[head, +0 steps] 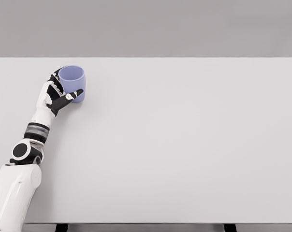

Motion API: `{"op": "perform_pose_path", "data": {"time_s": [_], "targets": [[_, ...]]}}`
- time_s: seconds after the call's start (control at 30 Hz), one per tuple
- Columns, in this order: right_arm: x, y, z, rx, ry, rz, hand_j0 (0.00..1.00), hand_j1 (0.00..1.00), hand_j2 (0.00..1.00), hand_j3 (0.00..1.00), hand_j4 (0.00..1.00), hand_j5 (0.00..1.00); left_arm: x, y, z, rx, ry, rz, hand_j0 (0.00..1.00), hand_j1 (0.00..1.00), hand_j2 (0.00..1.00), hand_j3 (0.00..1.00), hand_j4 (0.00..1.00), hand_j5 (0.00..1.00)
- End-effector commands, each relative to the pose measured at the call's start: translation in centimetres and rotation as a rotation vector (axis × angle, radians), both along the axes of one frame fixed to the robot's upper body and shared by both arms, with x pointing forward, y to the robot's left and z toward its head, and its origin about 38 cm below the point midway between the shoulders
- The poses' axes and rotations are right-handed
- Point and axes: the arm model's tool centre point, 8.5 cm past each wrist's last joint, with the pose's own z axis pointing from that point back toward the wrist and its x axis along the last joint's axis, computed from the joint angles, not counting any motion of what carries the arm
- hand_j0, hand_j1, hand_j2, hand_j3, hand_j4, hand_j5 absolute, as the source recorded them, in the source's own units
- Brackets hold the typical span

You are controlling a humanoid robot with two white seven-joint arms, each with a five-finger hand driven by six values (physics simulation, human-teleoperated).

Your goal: Flip the cup with left arm and place it on the table

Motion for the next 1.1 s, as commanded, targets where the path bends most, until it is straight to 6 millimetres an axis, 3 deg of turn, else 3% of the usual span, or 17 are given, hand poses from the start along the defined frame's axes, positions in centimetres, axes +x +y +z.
{"op": "perform_pose_path", "data": {"time_s": [0.0,0.37,1.07], "targets": [[0.0,0.0,0.0,0.0,0.0,0.0,1.0,1.0,1.0,1.0,1.0,1.0,0.01,0.0,0.09,-0.001,-0.003,0.0,0.81,0.81,0.81,0.81,0.81,0.81],[0.0,0.0,0.0,0.0,0.0,0.0,1.0,1.0,1.0,1.0,1.0,1.0,-0.19,-0.16,0.06,0.003,-0.008,-0.005,0.94,0.94,0.94,0.94,0.94,0.94],[0.0,0.0,0.0,0.0,0.0,0.0,1.0,1.0,1.0,1.0,1.0,1.0,-0.36,-0.14,0.39,0.006,-0.025,-0.006,0.99,0.99,0.99,0.99,0.99,0.99]]}}
